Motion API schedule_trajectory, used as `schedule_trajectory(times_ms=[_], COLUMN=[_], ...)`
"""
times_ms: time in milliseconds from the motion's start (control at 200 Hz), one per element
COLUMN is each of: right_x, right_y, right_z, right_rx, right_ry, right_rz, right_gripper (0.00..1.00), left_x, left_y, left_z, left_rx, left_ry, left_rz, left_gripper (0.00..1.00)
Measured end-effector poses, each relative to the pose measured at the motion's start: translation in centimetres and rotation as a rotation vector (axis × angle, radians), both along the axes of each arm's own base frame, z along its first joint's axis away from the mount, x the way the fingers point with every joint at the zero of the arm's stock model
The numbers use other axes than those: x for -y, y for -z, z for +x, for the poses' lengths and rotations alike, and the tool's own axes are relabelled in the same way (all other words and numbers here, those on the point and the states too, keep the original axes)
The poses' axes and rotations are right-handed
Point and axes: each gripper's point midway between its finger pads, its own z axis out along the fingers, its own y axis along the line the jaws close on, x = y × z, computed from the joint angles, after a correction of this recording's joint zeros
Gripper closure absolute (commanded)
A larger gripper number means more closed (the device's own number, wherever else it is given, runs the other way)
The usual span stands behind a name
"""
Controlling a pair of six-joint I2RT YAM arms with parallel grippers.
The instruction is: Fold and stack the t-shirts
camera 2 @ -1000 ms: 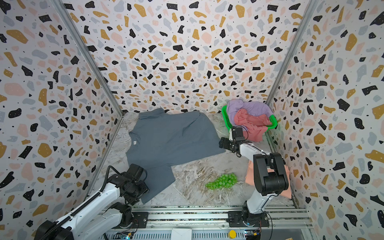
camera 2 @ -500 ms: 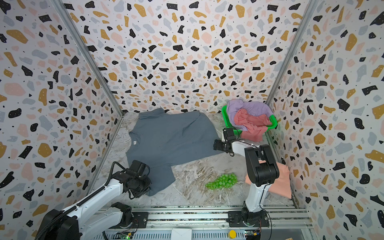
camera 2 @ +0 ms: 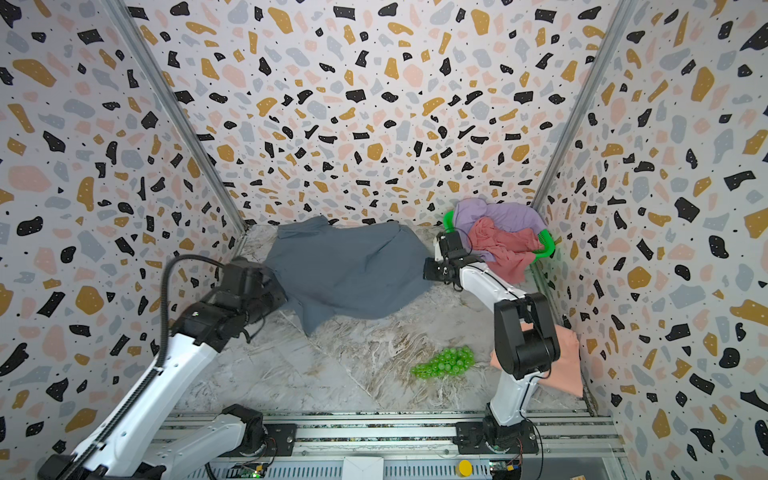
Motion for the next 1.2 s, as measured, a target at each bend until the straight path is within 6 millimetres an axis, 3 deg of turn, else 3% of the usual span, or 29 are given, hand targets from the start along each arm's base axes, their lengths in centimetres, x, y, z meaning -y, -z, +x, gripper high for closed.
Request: schedule_trajectory(times_ms=[35,40,50,60,90,110,120,125,150,155,225,270,325,436,586,721,901,1001,1101,1202], right_x=[-0.3,-0.3,-0.3,-0.3,-0.3,-0.3,-0.2,-0.2,0.0,0.0,0.7,1.1,1.6,1.9,1.6,0.7,-1.2,-2.4,-3.6,-4.1], right_y=[-5.1,-5.1,-7.7,-8.2,-13.0,-15.0,-16.9,-16.9,-20.8,-21.7,-29.3,-33.0,-37.2,-41.8,-42.6,-40.4,-35.6,-33.6,-31.8,-31.2], right_z=[0.6,0.6,0.6,0.6,0.2,-0.2,-0.6,-0.6,-1.8,-2.0,-5.5,-7.5,-10.0,-12.9,-12.7,-9.3,-2.8,0.9,4.7,7.3], right_rx=[0.108,0.108,0.163,0.173,0.273,0.317,0.358,0.358,0.443,0.463,0.64,0.729,0.834,0.962,0.994,0.946,0.864,0.836,0.823,0.829], right_ry=[-0.007,-0.007,-0.01,-0.011,-0.019,-0.023,-0.027,-0.027,-0.038,-0.04,-0.061,-0.072,-0.084,-0.104,-0.105,-0.095,-0.084,-0.084,-0.085,-0.083], right_rz=[0.032,0.032,0.048,0.051,0.084,0.097,0.109,0.109,0.136,0.141,0.189,0.21,0.235,0.258,0.239,0.21,0.166,0.15,0.143,0.143], right_gripper=[1.0,1.0,1.0,1.0,1.0,1.0,1.0,1.0,1.0,1.0,1.0,1.0,1.0,1.0,1.0,1.0,1.0,1.0,1.0,1.0], left_x=[-0.9,-0.9,-1.3,-1.5,-2.2,-2.7,-3.1,-3.1,-3.5,-3.9,-5.4,-6.4,-7.3,-8.7,-9.0,-8.0,-6.7,-6.6,-7.6,-9.2], left_y=[-3.9,-3.9,-5.4,-6.6,-9.5,-11.4,-12.9,-12.9,-14.7,-16.1,-21.2,-24.7,-27.4,-32.5,-36.1,-37.2,-34.9,-32.5,-28.6,-26.5], left_z=[0.2,0.2,0.1,0.0,-0.3,-0.6,-0.9,-0.9,-1.3,-1.7,-3.6,-5.2,-6.7,-9.8,-10.6,-7.8,-0.1,5.6,12.5,17.7], left_rx=[0.093,0.093,0.128,0.155,0.225,0.273,0.308,0.308,0.356,0.392,0.527,0.626,0.708,0.861,0.961,0.973,0.866,0.78,0.679,0.624], left_ry=[-0.022,-0.022,-0.032,-0.037,-0.056,-0.07,-0.08,-0.08,-0.094,-0.108,-0.156,-0.195,-0.23,-0.294,-0.322,-0.303,-0.315,-0.32,-0.324,-0.322], left_rz=[0.022,0.022,0.039,0.039,0.064,0.08,0.091,0.091,0.105,0.114,0.153,0.184,0.213,0.258,0.313,0.366,0.478,0.533,0.565,0.562], left_gripper=[1.0,1.0,1.0,1.0,1.0,1.0,1.0,1.0,1.0,1.0,1.0,1.0,1.0,1.0,1.0,1.0,1.0,1.0,1.0,1.0])
